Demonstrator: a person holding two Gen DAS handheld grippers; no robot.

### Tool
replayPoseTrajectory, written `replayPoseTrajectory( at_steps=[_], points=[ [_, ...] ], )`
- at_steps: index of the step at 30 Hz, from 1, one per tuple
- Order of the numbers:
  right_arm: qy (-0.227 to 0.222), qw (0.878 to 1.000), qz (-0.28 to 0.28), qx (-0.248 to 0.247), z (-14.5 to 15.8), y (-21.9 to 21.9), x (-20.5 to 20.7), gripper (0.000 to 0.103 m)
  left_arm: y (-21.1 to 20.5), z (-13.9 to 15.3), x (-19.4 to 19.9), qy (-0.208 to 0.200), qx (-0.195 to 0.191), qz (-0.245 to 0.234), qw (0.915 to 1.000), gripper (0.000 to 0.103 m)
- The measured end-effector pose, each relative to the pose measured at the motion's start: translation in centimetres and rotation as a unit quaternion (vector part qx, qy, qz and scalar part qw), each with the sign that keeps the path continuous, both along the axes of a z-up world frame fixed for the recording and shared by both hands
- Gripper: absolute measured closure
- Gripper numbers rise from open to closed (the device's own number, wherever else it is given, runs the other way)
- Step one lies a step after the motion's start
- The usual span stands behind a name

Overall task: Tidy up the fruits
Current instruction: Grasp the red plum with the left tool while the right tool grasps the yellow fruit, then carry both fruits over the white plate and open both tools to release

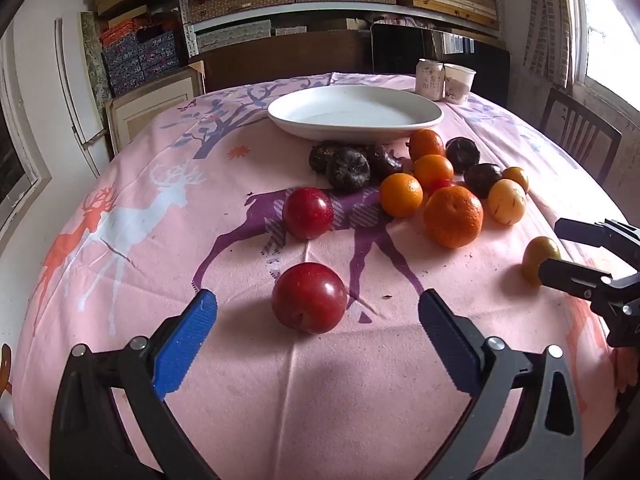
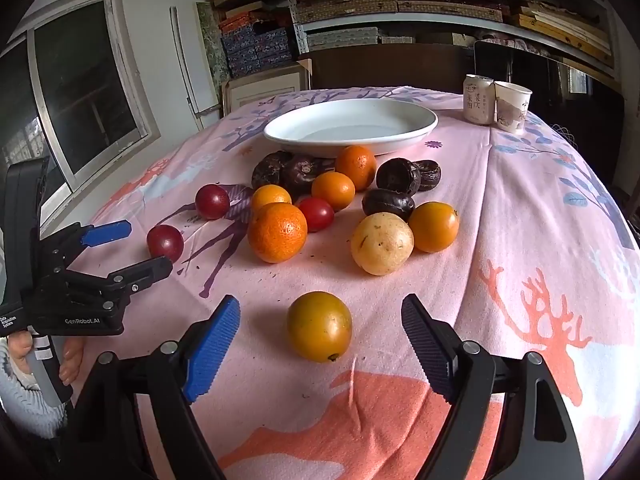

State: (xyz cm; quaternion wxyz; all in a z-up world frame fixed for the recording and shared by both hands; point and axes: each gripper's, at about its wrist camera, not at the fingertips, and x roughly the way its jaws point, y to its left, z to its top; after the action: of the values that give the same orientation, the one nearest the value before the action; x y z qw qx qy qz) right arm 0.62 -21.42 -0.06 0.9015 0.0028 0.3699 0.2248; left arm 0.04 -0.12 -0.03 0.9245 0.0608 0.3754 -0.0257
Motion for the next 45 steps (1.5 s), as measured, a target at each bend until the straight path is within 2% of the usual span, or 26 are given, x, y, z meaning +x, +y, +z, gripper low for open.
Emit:
replayPoseTrajectory(
  at_steps=[3,6,7,9,10,13,15,16,19,23,28,33,35,37,39,42,44,45],
  points=[
    [0.002,1.0,0.003,-0.002,-0.1,0.1,0.0,0.022,-0.2,0.0,0.1,0.004,-0.005,-0.013,0.9999,0.004],
    [0.01,1.0,0.009,-0.008,-0.4,0.4,0.2,0.034,-0.1,-0.1,0.1,0.011,-0.014,-0.017,0.9997,0.007],
    [0.015,1.0,0.01,-0.009,-0.5,0.5,0.3,0.04,-0.3,-0.1,0.5,0.018,-0.017,-0.018,0.9995,0.021],
    [0.025,1.0,0.012,-0.01,-0.8,0.5,0.5,0.048,-0.2,-0.7,0.8,0.029,-0.022,-0.019,0.9991,0.037],
    [0.028,0.999,0.012,-0.01,-0.9,0.5,0.6,0.05,0.0,-0.8,0.8,0.032,-0.022,-0.017,0.9991,0.04],
    [0.037,0.999,0.012,-0.012,-1.1,0.6,0.7,0.055,0.6,-0.8,1.1,0.038,-0.038,-0.016,0.9984,0.04],
    [0.043,0.999,0.011,-0.014,-1.3,0.7,0.9,0.061,0.9,-0.8,1.3,0.051,-0.056,-0.013,0.9971,0.041],
    [0.048,0.999,0.012,-0.015,-1.4,0.7,1.0,0.065,1.1,-0.9,1.4,0.054,-0.06,-0.012,0.9967,0.046],
    [0.051,0.998,0.013,-0.016,-1.4,0.7,1.1,0.066,1.8,-1.4,2.1,0.081,-0.083,-0.014,0.9931,0.063],
    [0.051,0.998,0.013,-0.015,-1.5,0.8,1.1,0.066,1.7,-1.5,2.1,0.073,-0.054,-0.014,0.9958,0.063],
    [0.05,0.999,0.012,0.004,-1.4,0.3,1.2,0.067,1.6,-1.1,2.2,0.078,-0.062,-0.015,0.9949,0.063],
    [0.054,0.997,0.021,0.051,0.0,-0.6,2.5,0.067,0.5,1.6,4.3,0.069,-0.025,-0.02,0.9971,0.063],
    [0.034,0.998,0.009,0.057,2.1,-0.9,4.2,0.067,-0.2,3.3,6.1,0.046,-0.016,-0.025,0.9985,0.063],
    [0.013,0.998,0.0,0.062,4.1,-0.9,6.5,0.067,-0.9,4.5,8.6,0.04,-0.006,-0.023,0.9989,0.063],
    [-0.003,0.998,-0.016,0.053,5.5,-0.5,9.2,0.067,-1.4,5.1,11.4,0.034,-0.012,-0.026,0.999,0.063],
    [-0.006,0.999,-0.032,0.042,5.9,0.4,13.7,0.066,-2.2,4.5,15.8,0.049,-0.005,-0.019,0.9986,0.063],
    [0.005,0.998,-0.042,0.037,5.4,0.9,16.7,0.066,-2.0,4.4,17.7,0.041,-0.041,-0.02,0.9981,0.063],
    [0.012,0.998,-0.046,0.037,4.9,1.2,18.0,0.066,-2.0,4.2,18.6,0.044,-0.046,-0.017,0.9978,0.063]
  ],
)
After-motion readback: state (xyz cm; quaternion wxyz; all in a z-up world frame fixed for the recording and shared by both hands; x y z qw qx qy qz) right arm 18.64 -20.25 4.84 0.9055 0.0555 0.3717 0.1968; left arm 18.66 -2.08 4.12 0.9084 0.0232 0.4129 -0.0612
